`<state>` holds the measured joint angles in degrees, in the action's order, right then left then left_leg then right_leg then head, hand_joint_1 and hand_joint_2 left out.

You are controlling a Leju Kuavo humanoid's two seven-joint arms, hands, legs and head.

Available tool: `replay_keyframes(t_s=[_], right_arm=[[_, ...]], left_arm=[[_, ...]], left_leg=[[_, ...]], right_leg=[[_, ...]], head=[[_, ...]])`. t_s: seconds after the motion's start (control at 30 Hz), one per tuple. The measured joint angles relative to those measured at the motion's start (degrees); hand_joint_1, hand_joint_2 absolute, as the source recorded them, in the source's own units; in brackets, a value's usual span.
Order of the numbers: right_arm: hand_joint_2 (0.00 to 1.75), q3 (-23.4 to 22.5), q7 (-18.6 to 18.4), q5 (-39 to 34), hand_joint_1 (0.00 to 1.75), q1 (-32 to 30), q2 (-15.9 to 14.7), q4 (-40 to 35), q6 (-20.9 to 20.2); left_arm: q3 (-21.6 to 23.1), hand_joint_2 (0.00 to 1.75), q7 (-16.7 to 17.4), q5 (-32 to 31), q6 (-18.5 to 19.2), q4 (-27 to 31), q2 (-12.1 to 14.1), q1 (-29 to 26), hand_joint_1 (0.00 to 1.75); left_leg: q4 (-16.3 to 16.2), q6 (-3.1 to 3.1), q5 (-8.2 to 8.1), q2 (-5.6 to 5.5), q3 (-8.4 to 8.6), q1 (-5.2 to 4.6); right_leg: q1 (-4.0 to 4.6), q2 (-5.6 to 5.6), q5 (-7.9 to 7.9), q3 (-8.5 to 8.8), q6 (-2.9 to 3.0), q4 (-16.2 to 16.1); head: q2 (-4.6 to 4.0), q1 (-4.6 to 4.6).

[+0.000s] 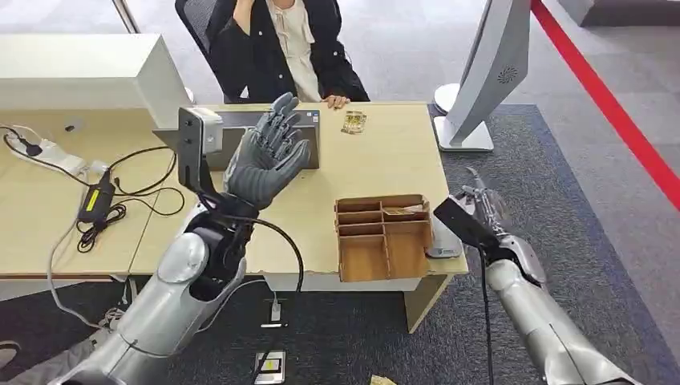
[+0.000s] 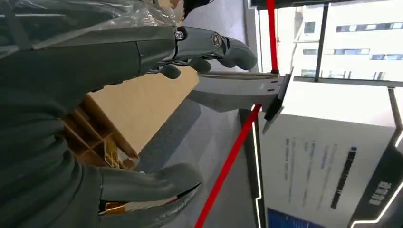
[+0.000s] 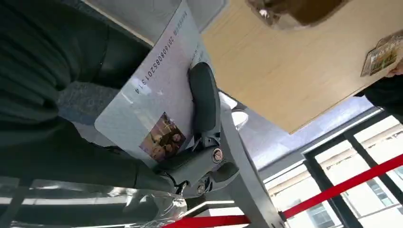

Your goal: Pass the card to the sensor for recognition and then transmit it.

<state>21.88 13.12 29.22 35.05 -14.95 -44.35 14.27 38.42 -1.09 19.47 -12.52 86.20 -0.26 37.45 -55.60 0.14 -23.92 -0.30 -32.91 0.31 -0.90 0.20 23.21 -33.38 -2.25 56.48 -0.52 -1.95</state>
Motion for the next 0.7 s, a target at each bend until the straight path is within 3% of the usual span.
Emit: replay_keyframes(t_s=[0.7], right_arm=[[1.75,1.03,0.43,-1.95,1.75,-3.04,-1.9,1.53,3.13]], left_arm=[[4.31,1.75,1.27,2.53,-2.99,1.88,3.47,1.95,0.0]], left_leg=[[0.0,0.0,0.0,0.01,0.0,-0.01]], right_leg=[[-0.01,0.0,0.0,-0.02,0.0,-0.02]], head=[[0.0,-0.02]])
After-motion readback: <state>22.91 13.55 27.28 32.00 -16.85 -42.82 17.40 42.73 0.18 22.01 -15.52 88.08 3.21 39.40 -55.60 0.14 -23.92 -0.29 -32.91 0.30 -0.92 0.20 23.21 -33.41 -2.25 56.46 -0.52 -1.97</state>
